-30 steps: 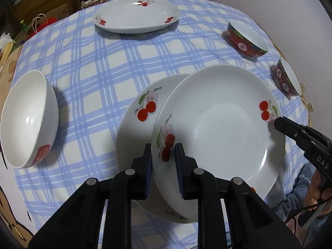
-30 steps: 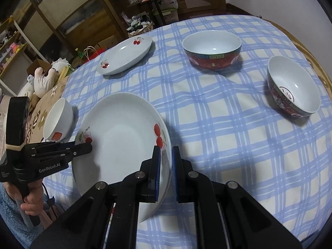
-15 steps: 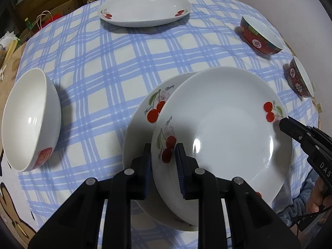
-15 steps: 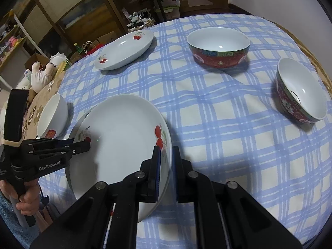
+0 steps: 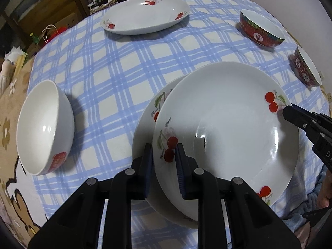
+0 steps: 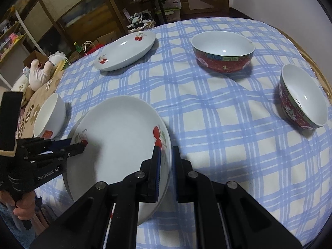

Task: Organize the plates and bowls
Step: 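Lower the left tool's plate onto another cherry plate while the right tool holds its plate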

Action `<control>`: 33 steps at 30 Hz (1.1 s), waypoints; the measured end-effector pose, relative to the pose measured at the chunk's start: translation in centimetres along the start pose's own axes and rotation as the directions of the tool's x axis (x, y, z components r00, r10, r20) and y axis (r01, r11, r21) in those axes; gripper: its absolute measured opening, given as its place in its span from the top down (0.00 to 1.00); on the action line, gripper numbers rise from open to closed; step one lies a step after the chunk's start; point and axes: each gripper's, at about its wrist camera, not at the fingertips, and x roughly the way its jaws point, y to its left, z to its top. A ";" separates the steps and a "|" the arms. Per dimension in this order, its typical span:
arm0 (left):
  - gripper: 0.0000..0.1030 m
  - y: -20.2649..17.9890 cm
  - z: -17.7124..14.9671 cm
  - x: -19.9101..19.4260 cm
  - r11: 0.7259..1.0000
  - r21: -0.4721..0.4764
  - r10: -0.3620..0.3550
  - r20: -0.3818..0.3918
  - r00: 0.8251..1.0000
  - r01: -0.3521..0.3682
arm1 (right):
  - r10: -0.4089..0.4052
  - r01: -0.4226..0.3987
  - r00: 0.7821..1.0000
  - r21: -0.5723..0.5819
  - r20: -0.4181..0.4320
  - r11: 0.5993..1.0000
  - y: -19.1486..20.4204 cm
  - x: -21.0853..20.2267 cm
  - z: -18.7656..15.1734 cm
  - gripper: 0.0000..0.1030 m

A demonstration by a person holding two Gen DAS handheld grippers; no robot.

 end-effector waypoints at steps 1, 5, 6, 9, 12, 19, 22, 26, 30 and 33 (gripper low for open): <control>0.80 0.1 0.0 0.0 1.000 -0.002 0.000 0.001 1.000 0.000 | -0.002 0.002 1.000 -0.002 0.001 1.000 0.0 0.0 0.0 0.89; 0.80 -0.1 -0.1 -0.4 1.000 0.006 0.028 0.033 0.999 -0.028 | 0.028 -0.028 1.000 0.023 -0.006 0.999 -0.2 0.1 -0.1 0.89; 0.80 -0.2 -0.1 -0.6 0.999 0.014 0.040 0.047 0.998 -0.041 | 0.032 -0.032 0.999 0.025 -0.008 0.999 -0.2 0.2 -0.2 0.89; 0.80 -0.3 0.0 -0.5 0.998 0.021 0.060 0.065 0.996 -0.062 | 0.020 -0.020 1.000 0.003 -0.007 1.000 0.1 0.3 -0.2 0.89; 0.80 -0.3 0.1 -0.5 0.997 0.019 0.071 0.079 0.994 -0.072 | 0.010 -0.010 1.000 -0.003 -0.008 1.000 0.3 0.4 -0.3 0.89; 0.80 -0.7 -0.1 -0.6 0.994 0.040 0.093 0.109 0.990 -0.098 | 0.004 -0.004 1.000 -0.002 -0.013 1.000 0.2 0.6 -0.4 0.89; 0.80 -0.8 -0.1 -0.6 0.993 0.049 0.103 0.115 0.988 -0.109 | 0.001 -0.001 1.000 -0.004 -0.018 1.000 0.2 0.8 -0.5 0.89; 0.80 -0.7 0.0 -0.6 0.994 0.044 0.095 0.116 0.989 -0.101 | -0.002 0.002 1.000 -0.005 -0.022 1.000 0.3 1.0 -0.6 0.89; 0.80 -0.7 0.0 -0.6 0.994 0.041 0.094 0.114 0.989 -0.099 | 0.001 -0.001 0.999 -0.004 -0.032 1.000 0.4 1.3 -0.6 0.89; 0.80 -0.7 0.0 -0.6 0.994 0.044 0.096 0.114 0.989 -0.102 | -0.001 0.001 0.999 -0.006 -0.032 1.000 0.4 1.4 -0.7 0.89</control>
